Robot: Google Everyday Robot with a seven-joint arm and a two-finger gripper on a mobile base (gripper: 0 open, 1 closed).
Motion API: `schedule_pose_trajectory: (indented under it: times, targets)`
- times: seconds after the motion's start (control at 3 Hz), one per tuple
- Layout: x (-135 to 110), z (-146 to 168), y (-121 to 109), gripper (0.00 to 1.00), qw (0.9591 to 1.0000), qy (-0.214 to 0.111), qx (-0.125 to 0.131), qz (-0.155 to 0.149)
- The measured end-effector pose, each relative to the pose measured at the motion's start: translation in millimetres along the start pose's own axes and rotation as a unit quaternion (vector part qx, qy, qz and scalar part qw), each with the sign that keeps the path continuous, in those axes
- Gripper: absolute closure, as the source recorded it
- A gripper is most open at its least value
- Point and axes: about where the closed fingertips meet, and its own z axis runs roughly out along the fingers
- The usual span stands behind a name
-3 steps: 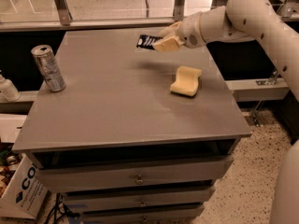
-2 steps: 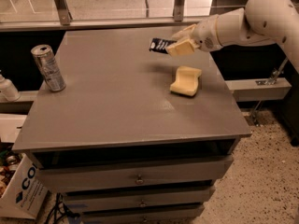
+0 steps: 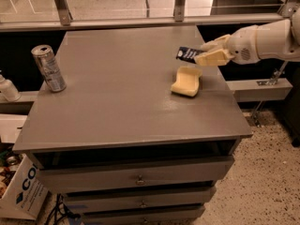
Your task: Move rxbar blueberry near sponge
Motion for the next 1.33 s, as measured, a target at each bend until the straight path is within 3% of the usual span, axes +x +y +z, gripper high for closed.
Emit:
schedule_pose_trajectory:
  times: [0.33, 0.67, 1.33]
  targets:
    - [17, -39, -2, 1.00, 0.9996, 0.006, 0.025, 0.013]
    - [17, -39, -2, 1.00, 0.9996, 0.006, 0.025, 0.013]
    - [69, -73, -1, 1.00, 0.9973, 0.027, 0.044, 0.051]
